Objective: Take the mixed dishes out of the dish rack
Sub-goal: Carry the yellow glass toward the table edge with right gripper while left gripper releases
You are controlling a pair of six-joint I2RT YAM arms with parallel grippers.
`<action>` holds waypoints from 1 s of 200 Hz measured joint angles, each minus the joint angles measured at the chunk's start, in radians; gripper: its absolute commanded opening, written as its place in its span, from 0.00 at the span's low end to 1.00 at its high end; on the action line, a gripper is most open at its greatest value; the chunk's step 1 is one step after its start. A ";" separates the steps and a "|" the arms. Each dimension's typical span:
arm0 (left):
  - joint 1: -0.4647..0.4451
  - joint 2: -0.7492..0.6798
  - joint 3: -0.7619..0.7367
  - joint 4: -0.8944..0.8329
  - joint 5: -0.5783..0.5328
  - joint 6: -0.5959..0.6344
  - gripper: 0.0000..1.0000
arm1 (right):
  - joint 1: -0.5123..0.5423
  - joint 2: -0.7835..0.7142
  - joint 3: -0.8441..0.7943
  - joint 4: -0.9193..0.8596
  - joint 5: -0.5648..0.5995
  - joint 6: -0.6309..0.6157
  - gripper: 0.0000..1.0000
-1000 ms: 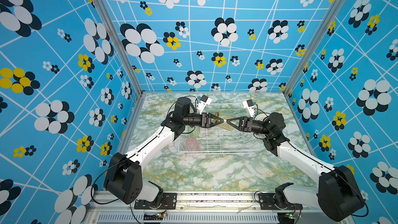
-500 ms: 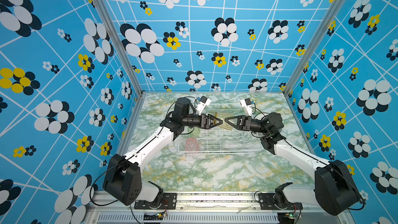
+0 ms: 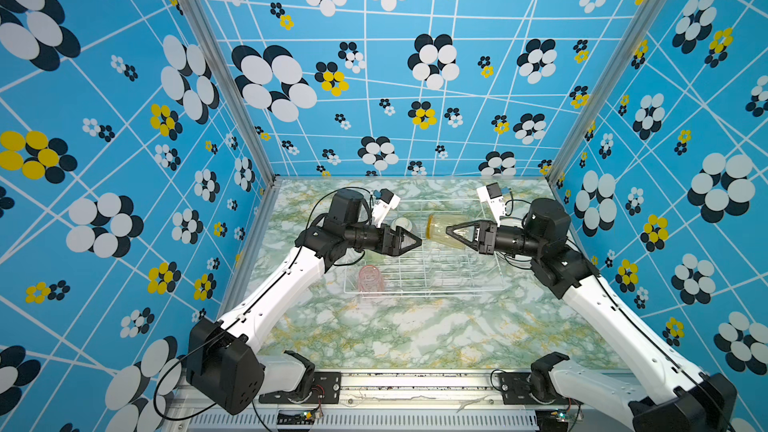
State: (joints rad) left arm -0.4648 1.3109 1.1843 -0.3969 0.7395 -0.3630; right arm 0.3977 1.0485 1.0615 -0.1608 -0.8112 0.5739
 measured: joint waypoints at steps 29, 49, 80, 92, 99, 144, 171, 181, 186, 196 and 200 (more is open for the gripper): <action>-0.006 -0.059 0.071 -0.215 -0.244 0.078 0.90 | 0.069 -0.050 0.166 -0.407 0.233 -0.208 0.00; -0.023 -0.085 0.108 -0.351 -0.430 0.113 0.90 | 0.183 -0.058 0.221 -0.636 0.402 -0.286 0.00; -0.038 -0.092 0.098 -0.504 -0.624 0.140 0.90 | 0.373 -0.038 0.213 -0.909 0.621 -0.300 0.00; -0.038 -0.092 0.079 -0.535 -0.671 0.140 0.90 | 0.437 -0.028 0.188 -0.979 0.680 -0.280 0.00; -0.038 -0.092 0.064 -0.547 -0.690 0.140 0.91 | 0.468 -0.026 0.170 -1.008 0.704 -0.266 0.00; -0.038 -0.092 0.003 -0.566 -0.755 0.141 0.92 | 0.570 -0.019 0.016 -1.065 0.759 -0.143 0.00; -0.038 -0.085 -0.021 -0.554 -0.756 0.141 0.92 | 0.578 0.023 -0.086 -1.049 0.778 -0.084 0.00; -0.038 -0.076 -0.029 -0.544 -0.755 0.141 0.92 | 0.578 0.048 -0.115 -1.035 0.789 -0.066 0.00; -0.038 -0.071 -0.033 -0.538 -0.755 0.140 0.92 | 0.578 0.060 -0.126 -1.027 0.793 -0.058 0.00; -0.038 -0.061 -0.037 -0.534 -0.755 0.140 0.92 | 0.578 0.084 -0.142 -1.009 0.807 -0.045 0.00; -0.038 -0.057 -0.039 -0.531 -0.755 0.140 0.92 | 0.578 0.095 -0.146 -1.001 0.812 -0.041 0.00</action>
State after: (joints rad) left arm -0.5026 1.2541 1.1454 -0.9276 -0.0151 -0.2226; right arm 0.9752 1.1435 0.9157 -1.1614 0.0006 0.5331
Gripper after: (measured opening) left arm 0.922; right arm 0.084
